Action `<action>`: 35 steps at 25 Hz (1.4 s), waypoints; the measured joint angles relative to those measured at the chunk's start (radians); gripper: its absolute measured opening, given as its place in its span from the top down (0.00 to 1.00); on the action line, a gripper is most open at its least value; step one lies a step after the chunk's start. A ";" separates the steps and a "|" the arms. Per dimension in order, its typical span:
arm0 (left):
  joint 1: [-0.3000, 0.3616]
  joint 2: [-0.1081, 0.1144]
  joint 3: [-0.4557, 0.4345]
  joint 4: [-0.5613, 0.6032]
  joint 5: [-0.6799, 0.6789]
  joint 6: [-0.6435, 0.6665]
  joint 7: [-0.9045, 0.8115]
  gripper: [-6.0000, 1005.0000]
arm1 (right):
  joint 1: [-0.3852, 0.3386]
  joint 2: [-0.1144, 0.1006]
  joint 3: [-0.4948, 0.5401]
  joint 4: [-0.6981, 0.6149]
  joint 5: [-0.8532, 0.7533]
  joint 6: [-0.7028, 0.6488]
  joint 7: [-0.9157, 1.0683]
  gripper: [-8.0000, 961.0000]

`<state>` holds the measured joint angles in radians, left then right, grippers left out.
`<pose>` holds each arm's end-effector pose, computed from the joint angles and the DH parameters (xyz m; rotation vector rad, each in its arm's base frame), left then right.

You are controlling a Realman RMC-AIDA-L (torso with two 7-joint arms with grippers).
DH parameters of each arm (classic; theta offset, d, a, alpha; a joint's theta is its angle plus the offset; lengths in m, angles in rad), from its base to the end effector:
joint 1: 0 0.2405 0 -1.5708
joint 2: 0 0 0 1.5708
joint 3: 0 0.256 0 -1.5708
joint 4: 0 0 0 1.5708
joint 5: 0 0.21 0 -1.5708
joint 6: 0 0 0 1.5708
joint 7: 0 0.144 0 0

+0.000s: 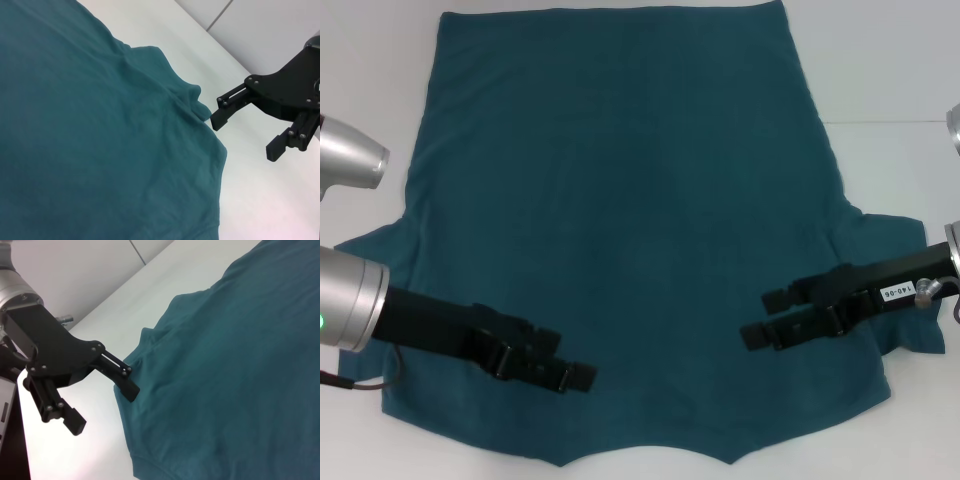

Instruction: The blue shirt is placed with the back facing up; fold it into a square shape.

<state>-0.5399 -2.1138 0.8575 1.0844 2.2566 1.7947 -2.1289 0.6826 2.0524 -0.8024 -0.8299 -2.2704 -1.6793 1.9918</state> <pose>-0.2224 0.3183 0.0191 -2.8816 -1.2010 -0.2353 0.2202 0.3524 0.0099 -2.9047 1.0967 0.2676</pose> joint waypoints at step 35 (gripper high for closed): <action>0.099 0.074 -0.573 -0.134 0.082 -0.191 -0.408 0.13 | 0.079 -0.208 0.209 0.199 0.158 0.279 0.519 0.05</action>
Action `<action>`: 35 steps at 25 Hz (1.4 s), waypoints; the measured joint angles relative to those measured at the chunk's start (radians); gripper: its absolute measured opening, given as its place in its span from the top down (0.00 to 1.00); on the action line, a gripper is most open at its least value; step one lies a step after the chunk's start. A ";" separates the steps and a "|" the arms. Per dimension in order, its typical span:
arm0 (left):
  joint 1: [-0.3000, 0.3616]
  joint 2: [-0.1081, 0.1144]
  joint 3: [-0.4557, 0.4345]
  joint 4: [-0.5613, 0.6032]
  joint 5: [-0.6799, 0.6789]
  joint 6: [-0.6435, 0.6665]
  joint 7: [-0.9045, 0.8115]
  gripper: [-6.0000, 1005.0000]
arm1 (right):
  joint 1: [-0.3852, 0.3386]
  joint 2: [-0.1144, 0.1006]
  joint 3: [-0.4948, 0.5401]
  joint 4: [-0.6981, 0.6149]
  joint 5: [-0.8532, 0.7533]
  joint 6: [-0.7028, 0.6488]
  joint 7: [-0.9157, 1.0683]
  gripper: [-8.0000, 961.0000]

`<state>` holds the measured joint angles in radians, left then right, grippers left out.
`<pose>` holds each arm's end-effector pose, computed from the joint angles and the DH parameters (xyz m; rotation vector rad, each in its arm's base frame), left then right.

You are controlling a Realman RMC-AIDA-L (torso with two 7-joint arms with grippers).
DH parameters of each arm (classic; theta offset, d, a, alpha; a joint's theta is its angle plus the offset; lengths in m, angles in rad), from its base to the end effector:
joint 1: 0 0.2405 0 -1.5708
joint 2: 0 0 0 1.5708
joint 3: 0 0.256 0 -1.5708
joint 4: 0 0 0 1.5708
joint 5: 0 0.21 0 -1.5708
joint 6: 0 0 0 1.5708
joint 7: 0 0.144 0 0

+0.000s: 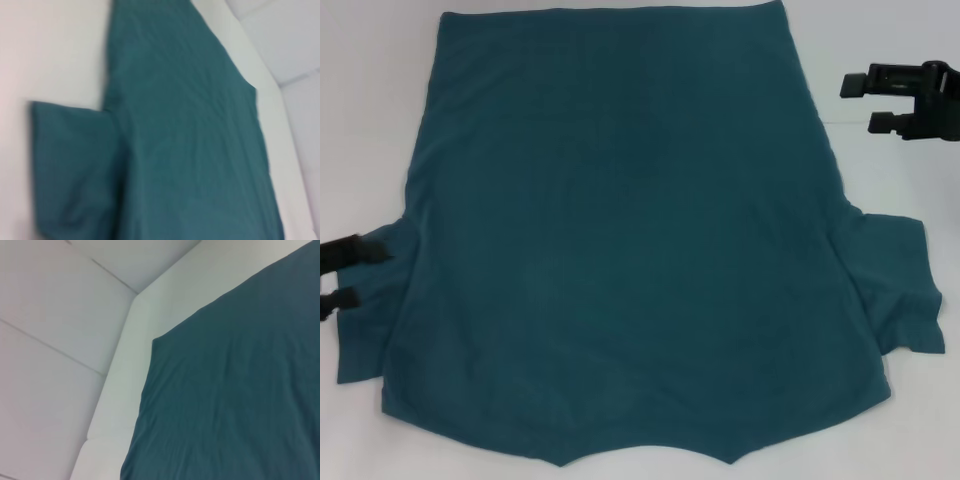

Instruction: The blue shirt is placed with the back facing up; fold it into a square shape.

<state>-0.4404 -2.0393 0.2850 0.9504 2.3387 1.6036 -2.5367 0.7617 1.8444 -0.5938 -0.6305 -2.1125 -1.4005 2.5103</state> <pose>-0.3440 0.3058 0.1016 -1.7495 -2.0113 -0.7285 0.2398 0.4291 0.1061 -2.1144 1.7477 0.7475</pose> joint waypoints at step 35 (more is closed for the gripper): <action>0.008 -0.017 0.009 -0.171 0.055 -0.314 0.176 0.19 | -0.011 0.000 0.006 0.008 0.003 0.016 -0.002 0.05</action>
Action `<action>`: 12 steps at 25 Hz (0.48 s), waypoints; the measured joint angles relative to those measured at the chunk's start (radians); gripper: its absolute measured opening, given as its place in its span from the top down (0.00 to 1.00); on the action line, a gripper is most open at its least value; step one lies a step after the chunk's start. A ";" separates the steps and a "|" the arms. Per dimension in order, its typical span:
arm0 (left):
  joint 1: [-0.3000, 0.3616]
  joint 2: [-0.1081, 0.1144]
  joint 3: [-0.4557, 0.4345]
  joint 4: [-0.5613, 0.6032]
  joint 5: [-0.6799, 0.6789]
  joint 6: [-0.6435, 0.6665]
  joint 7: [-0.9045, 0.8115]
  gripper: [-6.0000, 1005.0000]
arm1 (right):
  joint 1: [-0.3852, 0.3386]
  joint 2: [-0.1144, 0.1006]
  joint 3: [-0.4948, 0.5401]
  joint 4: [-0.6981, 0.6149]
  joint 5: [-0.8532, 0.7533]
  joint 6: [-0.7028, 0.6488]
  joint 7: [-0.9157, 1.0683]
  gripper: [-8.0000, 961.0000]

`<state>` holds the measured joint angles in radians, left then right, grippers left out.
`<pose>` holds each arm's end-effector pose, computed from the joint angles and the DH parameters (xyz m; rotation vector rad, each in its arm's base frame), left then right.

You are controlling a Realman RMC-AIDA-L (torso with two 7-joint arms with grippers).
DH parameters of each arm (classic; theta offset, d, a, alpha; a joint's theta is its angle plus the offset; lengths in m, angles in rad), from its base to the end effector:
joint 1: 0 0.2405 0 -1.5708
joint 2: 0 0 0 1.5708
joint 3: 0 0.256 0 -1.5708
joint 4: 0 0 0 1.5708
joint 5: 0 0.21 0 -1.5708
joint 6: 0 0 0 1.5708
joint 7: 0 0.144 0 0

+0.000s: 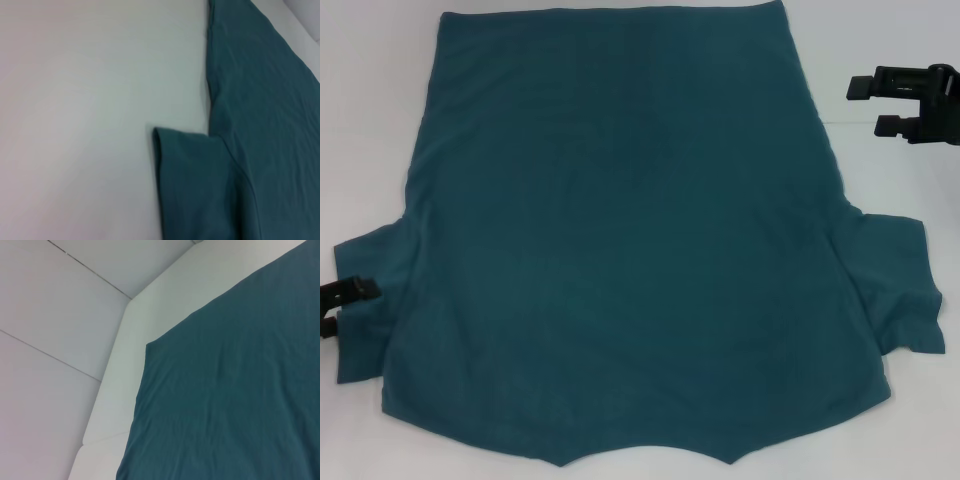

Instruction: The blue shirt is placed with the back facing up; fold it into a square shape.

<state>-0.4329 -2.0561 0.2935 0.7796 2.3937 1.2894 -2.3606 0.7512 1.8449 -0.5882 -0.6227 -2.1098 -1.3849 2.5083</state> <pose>-0.3857 0.3105 0.0685 -1.6382 -1.9010 -0.5878 0.2459 0.4279 0.1061 -2.0849 1.7590 0.7566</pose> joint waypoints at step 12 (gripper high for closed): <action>-0.024 0.005 -0.001 -0.023 -0.004 0.005 -0.021 0.21 | -0.013 0.001 0.004 0.000 0.002 0.001 0.000 0.05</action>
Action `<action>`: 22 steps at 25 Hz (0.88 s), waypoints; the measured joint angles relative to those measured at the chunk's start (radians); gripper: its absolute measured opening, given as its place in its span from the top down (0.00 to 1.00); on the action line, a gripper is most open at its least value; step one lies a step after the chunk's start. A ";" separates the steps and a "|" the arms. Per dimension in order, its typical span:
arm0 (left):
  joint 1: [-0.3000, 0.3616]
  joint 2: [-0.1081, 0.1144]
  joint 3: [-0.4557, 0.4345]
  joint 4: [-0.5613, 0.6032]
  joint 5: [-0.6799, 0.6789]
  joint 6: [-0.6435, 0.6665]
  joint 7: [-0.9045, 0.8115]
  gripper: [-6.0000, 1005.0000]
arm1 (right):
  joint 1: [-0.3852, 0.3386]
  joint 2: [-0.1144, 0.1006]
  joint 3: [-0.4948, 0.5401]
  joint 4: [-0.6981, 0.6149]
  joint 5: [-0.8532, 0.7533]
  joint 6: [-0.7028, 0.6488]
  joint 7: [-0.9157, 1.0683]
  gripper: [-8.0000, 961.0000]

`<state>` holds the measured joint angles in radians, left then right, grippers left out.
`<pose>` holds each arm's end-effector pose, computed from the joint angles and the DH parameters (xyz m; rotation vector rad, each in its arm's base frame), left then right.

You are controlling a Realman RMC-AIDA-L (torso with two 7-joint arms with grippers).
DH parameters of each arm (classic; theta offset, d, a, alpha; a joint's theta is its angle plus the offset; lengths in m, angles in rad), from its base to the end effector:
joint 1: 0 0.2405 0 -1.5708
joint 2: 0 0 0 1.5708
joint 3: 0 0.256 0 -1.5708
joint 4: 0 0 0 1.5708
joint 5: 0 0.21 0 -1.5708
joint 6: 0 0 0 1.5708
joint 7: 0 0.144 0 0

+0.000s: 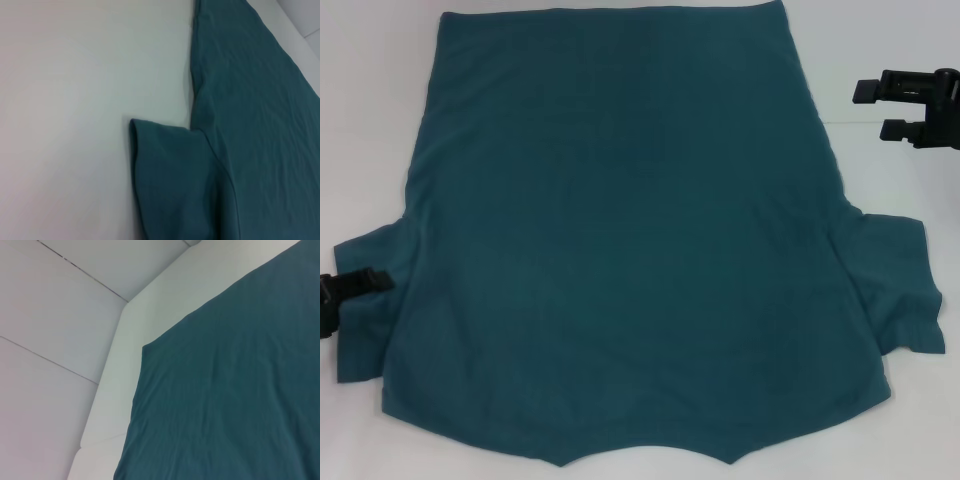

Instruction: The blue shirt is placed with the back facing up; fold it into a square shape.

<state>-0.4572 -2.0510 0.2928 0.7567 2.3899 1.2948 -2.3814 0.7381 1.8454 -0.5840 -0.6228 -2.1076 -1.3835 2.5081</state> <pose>-0.3782 0.3184 0.0650 -1.6490 -1.9251 -0.6145 0.2514 0.4250 0.1067 -2.0670 1.7705 0.7614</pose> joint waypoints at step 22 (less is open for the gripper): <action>-0.002 0.004 0.060 0.057 0.050 0.015 -0.013 0.85 | -0.003 0.000 0.006 0.000 0.002 -0.001 0.000 0.05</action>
<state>-0.4594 -2.0473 0.3526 0.8133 2.4403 1.3095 -2.3943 0.7346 1.8458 -0.5784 -0.6227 -2.1057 -1.3843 2.5080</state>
